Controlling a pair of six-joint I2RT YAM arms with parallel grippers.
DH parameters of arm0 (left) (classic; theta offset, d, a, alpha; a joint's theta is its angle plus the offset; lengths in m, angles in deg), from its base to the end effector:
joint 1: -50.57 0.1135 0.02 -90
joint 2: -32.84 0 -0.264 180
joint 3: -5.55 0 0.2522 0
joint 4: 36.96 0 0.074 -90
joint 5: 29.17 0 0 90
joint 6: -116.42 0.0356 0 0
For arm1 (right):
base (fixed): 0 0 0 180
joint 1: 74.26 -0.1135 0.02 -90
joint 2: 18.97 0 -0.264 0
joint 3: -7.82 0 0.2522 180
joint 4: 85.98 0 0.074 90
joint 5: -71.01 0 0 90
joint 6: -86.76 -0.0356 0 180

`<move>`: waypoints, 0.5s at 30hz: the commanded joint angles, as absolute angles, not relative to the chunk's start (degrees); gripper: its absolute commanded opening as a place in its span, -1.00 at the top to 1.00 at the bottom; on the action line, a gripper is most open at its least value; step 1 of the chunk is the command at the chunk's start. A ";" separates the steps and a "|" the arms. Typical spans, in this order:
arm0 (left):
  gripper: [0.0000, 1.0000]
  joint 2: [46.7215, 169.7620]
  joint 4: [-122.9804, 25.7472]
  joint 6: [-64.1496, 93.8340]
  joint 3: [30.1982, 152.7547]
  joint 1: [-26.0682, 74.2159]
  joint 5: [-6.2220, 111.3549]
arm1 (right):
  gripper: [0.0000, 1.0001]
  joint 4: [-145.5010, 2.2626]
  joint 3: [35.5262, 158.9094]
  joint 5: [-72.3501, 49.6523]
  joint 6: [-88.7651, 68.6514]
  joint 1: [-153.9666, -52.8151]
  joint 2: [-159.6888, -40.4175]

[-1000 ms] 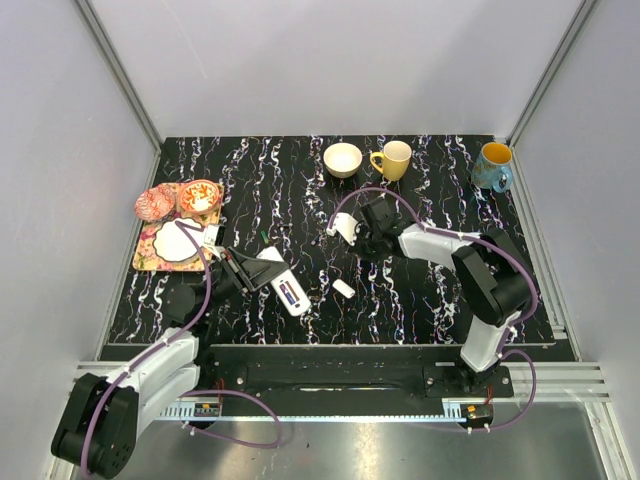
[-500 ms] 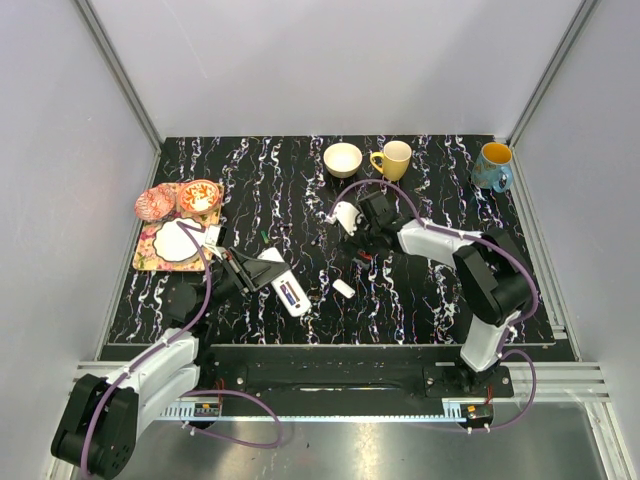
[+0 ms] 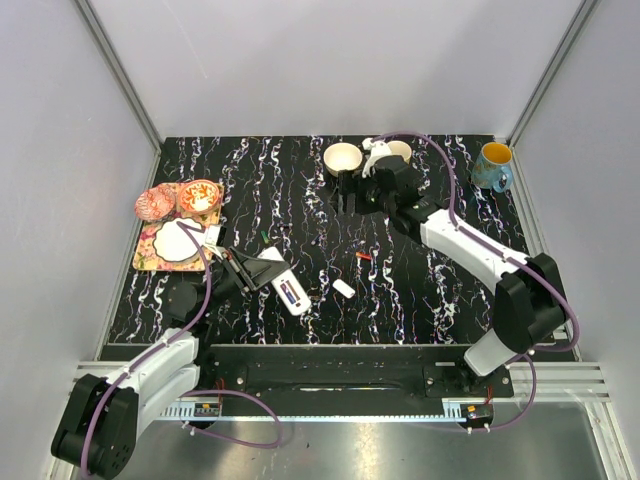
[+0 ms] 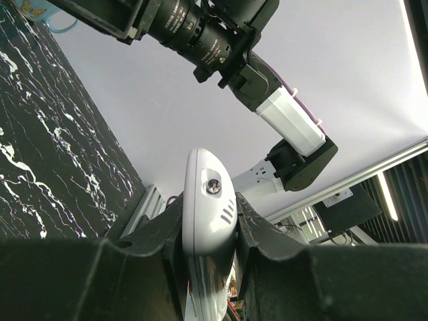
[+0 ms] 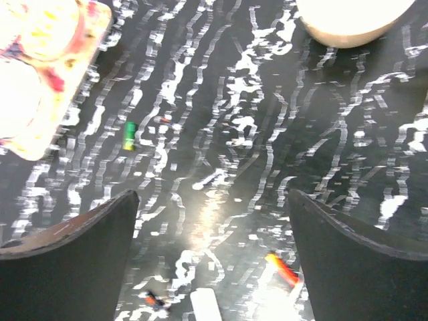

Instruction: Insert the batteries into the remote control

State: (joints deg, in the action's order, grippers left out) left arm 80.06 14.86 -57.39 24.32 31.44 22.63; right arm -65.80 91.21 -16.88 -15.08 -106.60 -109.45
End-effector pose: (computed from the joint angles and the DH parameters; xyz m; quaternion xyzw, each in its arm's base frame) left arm 0.1402 -0.0719 0.2276 -0.0466 0.5848 -0.7297 0.3513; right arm 0.3118 0.1990 0.2962 -0.1613 0.8384 0.2103 0.4763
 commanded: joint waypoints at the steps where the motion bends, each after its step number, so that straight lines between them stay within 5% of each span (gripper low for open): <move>1: 1.00 78.63 16.09 -56.55 24.40 31.41 24.09 | -1.00 -70.08 91.91 -7.30 -31.97 -105.99 -109.77; 8: 1.00 77.40 13.79 -56.11 24.14 31.41 25.23 | -0.99 -54.50 89.34 -37.73 -52.98 -108.70 -108.00; 15: 1.00 76.08 11.16 -55.67 23.70 31.33 25.06 | -0.99 -41.28 93.31 -44.47 -59.40 -112.41 -117.49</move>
State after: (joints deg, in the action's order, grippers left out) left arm 77.85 10.25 -56.51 24.30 31.44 23.88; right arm -50.15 91.43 -36.05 -51.78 -110.45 -113.73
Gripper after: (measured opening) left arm 0.300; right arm 0.994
